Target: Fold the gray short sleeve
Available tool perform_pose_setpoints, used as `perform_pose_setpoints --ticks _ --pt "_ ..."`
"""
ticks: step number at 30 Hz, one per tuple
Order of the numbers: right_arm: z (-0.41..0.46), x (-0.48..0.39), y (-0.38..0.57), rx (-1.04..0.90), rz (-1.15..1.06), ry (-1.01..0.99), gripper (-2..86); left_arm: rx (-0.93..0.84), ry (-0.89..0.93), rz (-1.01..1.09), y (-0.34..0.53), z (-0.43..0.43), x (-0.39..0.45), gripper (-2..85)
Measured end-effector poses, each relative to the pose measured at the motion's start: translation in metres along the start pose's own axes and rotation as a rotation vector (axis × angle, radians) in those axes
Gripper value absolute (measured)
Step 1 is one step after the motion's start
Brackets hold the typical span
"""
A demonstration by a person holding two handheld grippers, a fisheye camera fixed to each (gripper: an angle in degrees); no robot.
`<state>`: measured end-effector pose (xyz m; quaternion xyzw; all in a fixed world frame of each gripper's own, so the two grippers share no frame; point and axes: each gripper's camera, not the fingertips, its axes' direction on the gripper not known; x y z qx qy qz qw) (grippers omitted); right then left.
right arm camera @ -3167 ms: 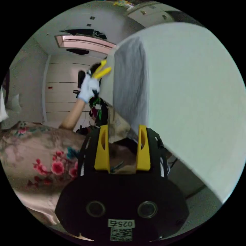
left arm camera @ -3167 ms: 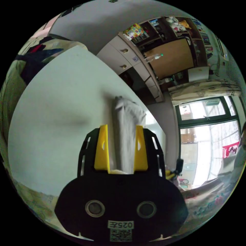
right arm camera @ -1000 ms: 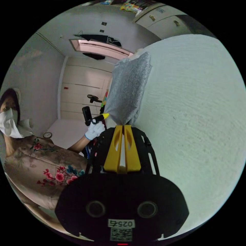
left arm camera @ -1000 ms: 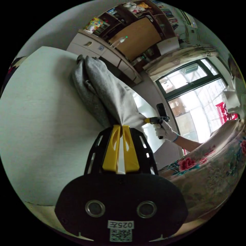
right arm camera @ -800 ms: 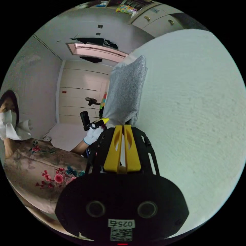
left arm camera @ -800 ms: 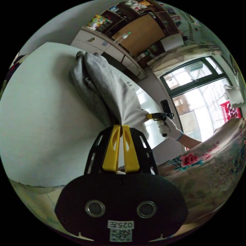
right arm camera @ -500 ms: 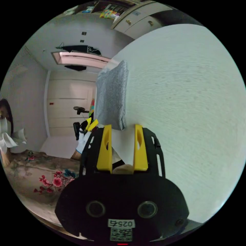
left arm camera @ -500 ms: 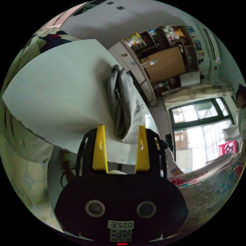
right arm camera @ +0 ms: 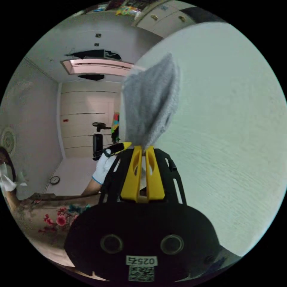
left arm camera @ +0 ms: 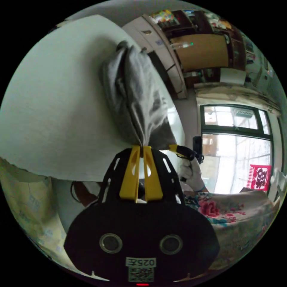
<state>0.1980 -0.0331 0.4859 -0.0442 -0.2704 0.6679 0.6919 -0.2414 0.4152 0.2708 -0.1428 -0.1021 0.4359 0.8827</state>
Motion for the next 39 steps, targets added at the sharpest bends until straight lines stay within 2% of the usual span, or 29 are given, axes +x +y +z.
perform_pose_setpoints --ticks 2,5,7,14,20,25,28,30,33,35,39 --pt "-0.034 -0.025 0.004 0.055 -0.099 -0.068 -0.4 0.194 0.098 0.028 0.000 -0.047 0.046 -1.6" --pt "-0.068 -0.070 0.000 0.041 -0.296 -0.206 -0.6 0.397 0.223 0.104 0.007 -0.105 0.119 -1.6" --pt "-0.080 -0.102 -0.003 0.013 -0.399 -0.279 -0.6 0.473 0.237 0.158 0.013 -0.136 0.171 -1.7" --pt "-0.078 -0.221 0.002 -0.138 -0.774 -0.533 -0.7 0.795 0.018 0.395 0.105 -0.254 0.376 -1.6" --pt "-0.003 -0.287 0.036 -0.356 -0.907 -0.632 -0.7 0.991 -0.254 0.318 0.211 -0.288 0.479 -1.6" --pt "0.058 -0.350 0.077 -0.495 -0.998 -0.714 -0.7 1.185 -0.342 0.271 0.284 -0.306 0.536 -1.7" --pt "0.103 -0.394 0.104 -0.556 -1.074 -0.696 -0.7 1.271 -0.455 0.249 0.315 -0.320 0.555 -1.7" --pt "0.139 -0.417 0.119 -0.630 -1.075 -0.691 -0.7 1.289 -0.442 0.192 0.328 -0.332 0.550 -1.7" --pt "0.182 -0.452 0.156 -0.628 -1.146 -0.684 -0.7 1.322 -0.503 0.187 0.356 -0.351 0.553 -1.7" --pt "0.229 -0.473 0.179 -0.687 -1.099 -0.657 -0.7 1.322 -0.464 0.126 0.376 -0.376 0.545 -1.7" --pt "0.280 -0.506 0.218 -0.743 -1.102 -0.676 -0.7 1.327 -0.540 0.098 0.411 -0.404 0.559 -1.7"
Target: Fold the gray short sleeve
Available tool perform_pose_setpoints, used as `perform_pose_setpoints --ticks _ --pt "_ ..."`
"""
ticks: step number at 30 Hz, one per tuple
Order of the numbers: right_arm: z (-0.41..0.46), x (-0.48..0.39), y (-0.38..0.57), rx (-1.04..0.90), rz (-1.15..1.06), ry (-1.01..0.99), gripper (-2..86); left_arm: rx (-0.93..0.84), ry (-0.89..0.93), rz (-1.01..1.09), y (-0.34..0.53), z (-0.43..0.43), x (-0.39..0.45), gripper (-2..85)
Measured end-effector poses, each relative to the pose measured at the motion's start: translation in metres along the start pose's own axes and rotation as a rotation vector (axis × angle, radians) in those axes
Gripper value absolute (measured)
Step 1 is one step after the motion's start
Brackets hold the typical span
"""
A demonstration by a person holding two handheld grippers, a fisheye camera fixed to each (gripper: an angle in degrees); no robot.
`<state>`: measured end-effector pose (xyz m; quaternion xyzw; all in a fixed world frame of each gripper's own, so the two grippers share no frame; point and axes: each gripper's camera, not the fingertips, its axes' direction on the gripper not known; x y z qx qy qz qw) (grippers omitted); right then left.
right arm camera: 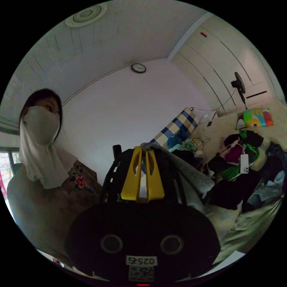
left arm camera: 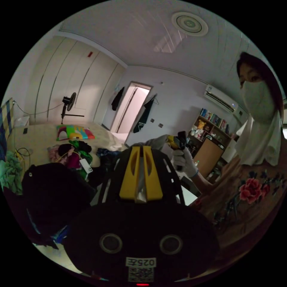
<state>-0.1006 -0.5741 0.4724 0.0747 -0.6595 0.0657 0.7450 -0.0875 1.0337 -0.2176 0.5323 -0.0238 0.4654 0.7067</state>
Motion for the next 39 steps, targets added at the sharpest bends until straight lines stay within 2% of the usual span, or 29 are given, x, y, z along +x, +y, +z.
perform_pose_setpoints --ticks 4,10,18,23,33,39 --pt "0.063 -0.004 -0.041 -0.083 -0.010 0.013 -0.7 0.011 -0.111 -0.017 -0.026 -0.031 0.000 -1.7" --pt "0.097 -0.004 -0.098 -0.125 -0.035 0.011 -0.7 0.066 -0.117 -0.035 -0.056 -0.037 0.014 -1.7" --pt "0.031 -0.025 -0.124 -0.126 0.010 0.072 -0.7 0.043 -0.051 -0.031 -0.089 0.020 0.088 -1.7" --pt "-0.025 -0.020 -0.128 -0.162 0.119 0.113 -0.7 -0.030 -0.057 -0.097 -0.089 0.083 0.125 -1.7" --pt "-0.067 0.035 -0.126 -0.230 0.329 0.130 -0.7 -0.169 -0.129 -0.302 -0.047 0.167 0.115 -1.7" --pt "-0.068 0.075 -0.141 -0.275 0.396 0.095 -0.7 -0.194 -0.274 -0.355 -0.032 0.188 0.093 -1.6"
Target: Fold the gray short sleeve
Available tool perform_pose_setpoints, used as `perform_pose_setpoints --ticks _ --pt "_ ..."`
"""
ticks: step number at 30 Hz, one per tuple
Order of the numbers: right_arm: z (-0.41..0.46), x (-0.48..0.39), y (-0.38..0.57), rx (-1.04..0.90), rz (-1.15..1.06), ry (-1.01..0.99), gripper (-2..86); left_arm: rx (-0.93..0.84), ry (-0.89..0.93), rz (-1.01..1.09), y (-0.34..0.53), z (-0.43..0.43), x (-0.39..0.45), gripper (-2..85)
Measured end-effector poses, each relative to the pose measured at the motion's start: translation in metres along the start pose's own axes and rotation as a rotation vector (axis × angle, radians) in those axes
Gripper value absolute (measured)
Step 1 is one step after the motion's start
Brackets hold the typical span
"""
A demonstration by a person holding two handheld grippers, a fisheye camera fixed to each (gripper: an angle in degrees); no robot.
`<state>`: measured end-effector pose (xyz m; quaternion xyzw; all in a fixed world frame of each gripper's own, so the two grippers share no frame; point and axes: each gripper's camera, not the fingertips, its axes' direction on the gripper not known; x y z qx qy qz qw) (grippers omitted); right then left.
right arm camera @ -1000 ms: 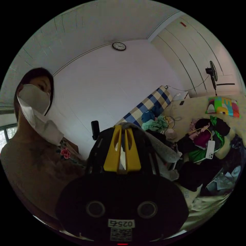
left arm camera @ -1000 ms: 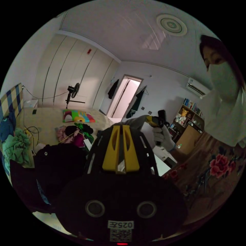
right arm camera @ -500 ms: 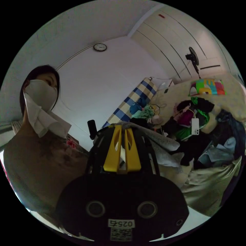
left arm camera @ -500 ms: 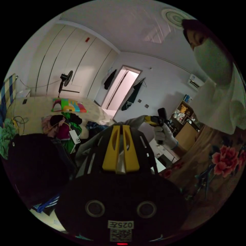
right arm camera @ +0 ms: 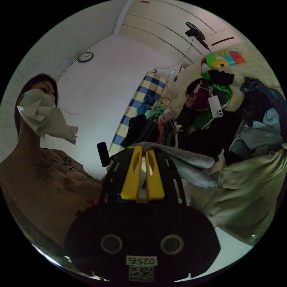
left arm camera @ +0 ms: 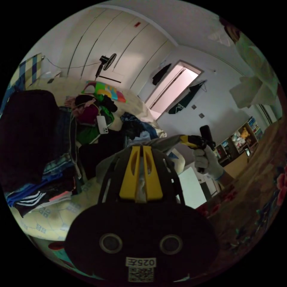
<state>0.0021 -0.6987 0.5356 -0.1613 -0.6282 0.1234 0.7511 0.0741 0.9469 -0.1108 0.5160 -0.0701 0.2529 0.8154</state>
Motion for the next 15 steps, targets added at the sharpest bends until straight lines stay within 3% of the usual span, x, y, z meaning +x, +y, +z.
perform_pose_setpoints --ticks 10,15 --pt "0.029 0.087 -0.178 -0.027 -0.082 0.048 -0.7 0.096 -0.317 -0.045 -0.104 0.093 -0.112 -1.7" --pt "0.046 0.131 -0.260 -0.078 -0.063 0.106 -0.7 0.143 -0.363 -0.129 -0.156 0.149 -0.188 -1.6"
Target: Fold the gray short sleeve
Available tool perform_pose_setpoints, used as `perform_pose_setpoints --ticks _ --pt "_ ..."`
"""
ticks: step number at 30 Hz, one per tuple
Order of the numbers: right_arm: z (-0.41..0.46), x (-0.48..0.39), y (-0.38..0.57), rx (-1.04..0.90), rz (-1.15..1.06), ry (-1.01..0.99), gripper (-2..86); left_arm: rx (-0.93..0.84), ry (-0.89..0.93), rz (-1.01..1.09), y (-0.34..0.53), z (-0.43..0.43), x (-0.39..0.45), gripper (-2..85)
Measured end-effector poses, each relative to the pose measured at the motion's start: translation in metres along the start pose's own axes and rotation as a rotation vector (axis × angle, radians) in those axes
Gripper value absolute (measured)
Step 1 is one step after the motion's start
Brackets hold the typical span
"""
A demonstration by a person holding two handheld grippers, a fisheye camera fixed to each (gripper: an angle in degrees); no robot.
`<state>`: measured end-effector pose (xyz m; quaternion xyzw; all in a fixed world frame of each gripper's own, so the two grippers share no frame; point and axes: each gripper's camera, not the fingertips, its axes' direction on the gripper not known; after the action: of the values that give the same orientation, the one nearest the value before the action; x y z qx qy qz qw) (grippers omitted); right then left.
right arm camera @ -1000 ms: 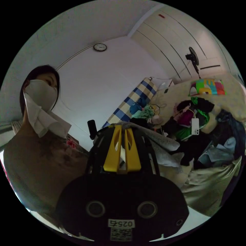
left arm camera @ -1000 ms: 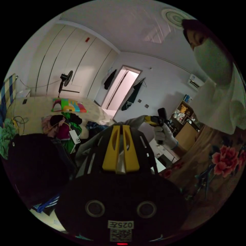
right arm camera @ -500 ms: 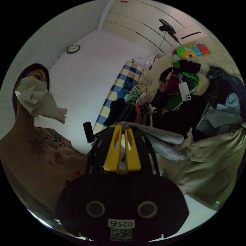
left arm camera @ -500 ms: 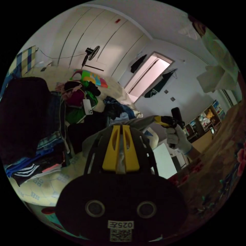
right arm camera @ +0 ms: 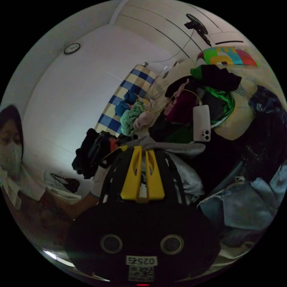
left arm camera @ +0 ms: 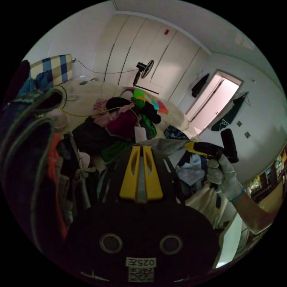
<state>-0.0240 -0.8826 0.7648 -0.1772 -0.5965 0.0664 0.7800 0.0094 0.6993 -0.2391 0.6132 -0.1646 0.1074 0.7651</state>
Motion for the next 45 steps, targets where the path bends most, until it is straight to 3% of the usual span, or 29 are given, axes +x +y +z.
perform_pose_setpoints --ticks 4,9,17,26,35,38,45 --pt "-0.011 0.014 -0.051 0.002 -0.009 -0.001 -0.7 0.028 -0.012 -0.024 -0.053 0.031 -0.040 -1.7" --pt "-0.046 0.001 -0.072 -0.006 -0.035 -0.073 -0.7 0.023 -0.014 0.089 -0.074 0.012 -0.060 -1.7" --pt "-0.057 0.019 -0.008 -0.314 0.271 0.022 -0.6 -0.284 0.102 -0.075 0.006 0.033 -0.125 -1.7" --pt "-0.048 0.041 0.031 -0.339 0.458 0.041 -0.6 -0.466 0.039 -0.274 0.032 0.094 -0.211 -1.7" --pt "-0.032 0.034 0.030 -0.422 0.413 0.191 -0.5 -0.574 -0.135 -0.181 -0.013 0.171 -0.263 -1.4" --pt "-0.036 0.040 0.039 -0.418 0.414 0.282 0.1 -0.648 -0.111 -0.120 -0.019 0.194 -0.274 -0.1" --pt "-0.060 0.062 0.066 -0.351 0.464 0.277 8.2 -0.651 0.012 -0.142 -0.029 0.210 -0.330 5.1"
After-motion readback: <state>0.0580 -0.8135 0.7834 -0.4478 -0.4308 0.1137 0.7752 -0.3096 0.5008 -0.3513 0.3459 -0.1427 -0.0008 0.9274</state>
